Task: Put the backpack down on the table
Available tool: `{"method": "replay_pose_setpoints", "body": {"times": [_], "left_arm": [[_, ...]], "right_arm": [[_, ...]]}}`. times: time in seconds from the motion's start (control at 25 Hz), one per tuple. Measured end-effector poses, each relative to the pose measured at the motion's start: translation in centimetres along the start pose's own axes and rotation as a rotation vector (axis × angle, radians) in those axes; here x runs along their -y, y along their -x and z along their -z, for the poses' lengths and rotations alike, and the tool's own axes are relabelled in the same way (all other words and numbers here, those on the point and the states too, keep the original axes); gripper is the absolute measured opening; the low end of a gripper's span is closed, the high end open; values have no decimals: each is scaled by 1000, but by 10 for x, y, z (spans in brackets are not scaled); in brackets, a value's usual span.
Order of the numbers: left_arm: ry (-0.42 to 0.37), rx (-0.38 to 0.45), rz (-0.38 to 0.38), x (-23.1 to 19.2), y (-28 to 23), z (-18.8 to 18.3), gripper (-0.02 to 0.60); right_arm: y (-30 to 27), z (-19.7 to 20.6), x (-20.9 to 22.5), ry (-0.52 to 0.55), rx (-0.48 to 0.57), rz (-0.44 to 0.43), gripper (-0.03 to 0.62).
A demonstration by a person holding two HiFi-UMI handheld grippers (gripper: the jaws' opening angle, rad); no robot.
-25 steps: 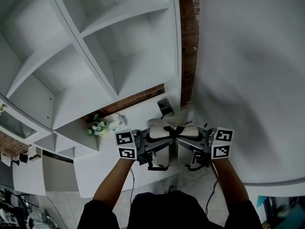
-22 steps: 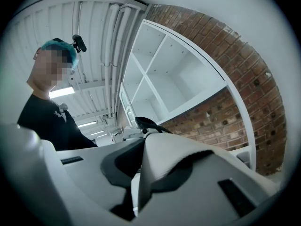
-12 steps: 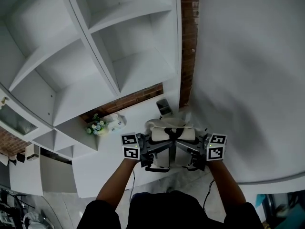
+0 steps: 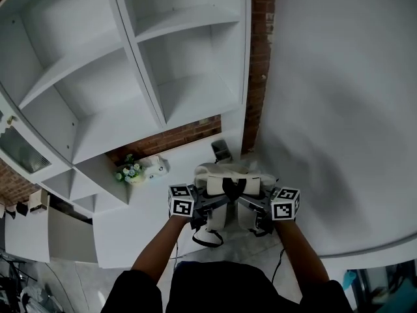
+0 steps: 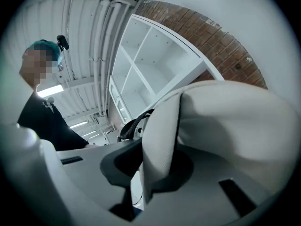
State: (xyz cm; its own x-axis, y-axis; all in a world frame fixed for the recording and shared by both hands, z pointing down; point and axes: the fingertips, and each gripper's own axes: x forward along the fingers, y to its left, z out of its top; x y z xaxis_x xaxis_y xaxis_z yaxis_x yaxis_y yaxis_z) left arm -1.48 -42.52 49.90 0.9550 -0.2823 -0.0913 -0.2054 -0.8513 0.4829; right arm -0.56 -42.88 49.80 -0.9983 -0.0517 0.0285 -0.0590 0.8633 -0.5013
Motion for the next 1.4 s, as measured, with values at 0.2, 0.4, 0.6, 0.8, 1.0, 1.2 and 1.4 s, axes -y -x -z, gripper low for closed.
{"method": "replay_pose_setpoints", "body": {"times": [0.2, 0.4, 0.6, 0.8, 1.0, 1.2, 1.4], "left_arm": [[2, 11, -38, -6, -2, 5, 63], [-9, -16, -68, -11, 0, 7, 64], [12, -26, -78, -16, 5, 5, 66], [71, 6, -105, -28, 20, 9, 81], [78, -3, -145, -35, 30, 17, 87], [79, 5, -187, -38, 40, 21, 95], [90, 30, -227, -40, 53, 29, 101]], "right_arm": [[0, 6, 9, -13, 7, 5, 64], [-1, 8, 18, -21, 7, 17, 78], [3, 4, 25, -7, 7, 48, 87], [15, 5, 38, -68, 53, 99, 111], [30, 4, 47, -97, 88, 156, 143], [43, 14, 55, -25, 25, 268, 143], [55, 26, 60, -38, 27, 339, 143]]}}
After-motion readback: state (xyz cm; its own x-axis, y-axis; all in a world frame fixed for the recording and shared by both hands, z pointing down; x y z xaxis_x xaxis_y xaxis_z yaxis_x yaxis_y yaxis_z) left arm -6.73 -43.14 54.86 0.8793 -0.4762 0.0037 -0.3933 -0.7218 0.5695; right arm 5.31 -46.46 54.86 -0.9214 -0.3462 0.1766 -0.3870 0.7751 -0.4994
